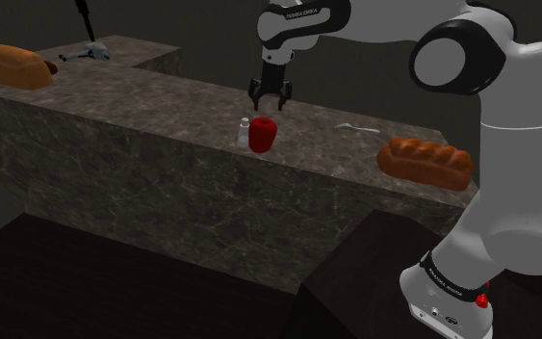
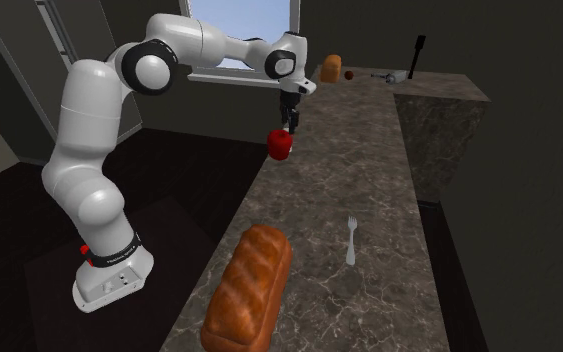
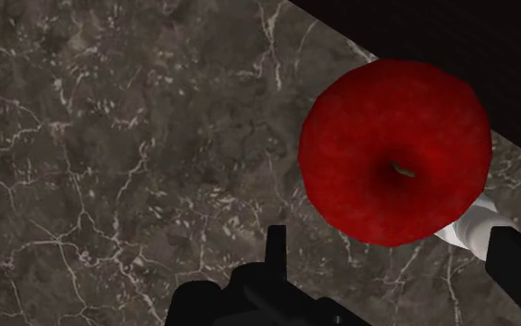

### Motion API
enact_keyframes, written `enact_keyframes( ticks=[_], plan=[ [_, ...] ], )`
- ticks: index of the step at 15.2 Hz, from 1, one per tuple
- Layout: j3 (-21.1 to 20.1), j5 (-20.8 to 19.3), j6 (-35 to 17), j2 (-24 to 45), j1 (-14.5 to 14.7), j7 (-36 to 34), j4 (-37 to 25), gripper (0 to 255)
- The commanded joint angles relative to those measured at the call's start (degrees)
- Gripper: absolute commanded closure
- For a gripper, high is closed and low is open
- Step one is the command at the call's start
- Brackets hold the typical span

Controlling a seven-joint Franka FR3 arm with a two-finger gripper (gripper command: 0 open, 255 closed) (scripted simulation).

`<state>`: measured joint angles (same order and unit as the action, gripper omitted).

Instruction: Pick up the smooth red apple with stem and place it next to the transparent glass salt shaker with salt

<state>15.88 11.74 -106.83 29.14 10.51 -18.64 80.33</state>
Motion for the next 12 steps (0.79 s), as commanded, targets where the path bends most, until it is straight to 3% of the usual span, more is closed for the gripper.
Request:
enact_keyframes(
  ticks=[1,4,12],
  plan=[
    [0.1,-0.1,1.8,-0.2,-0.2,-0.1,-1.6,0],
    [0.3,-0.3,7.0,-0.4,-0.7,-0.5,-6.7,0],
    [0.3,-0.3,7.0,-0.4,-0.7,-0.5,-6.7,0]
  ],
)
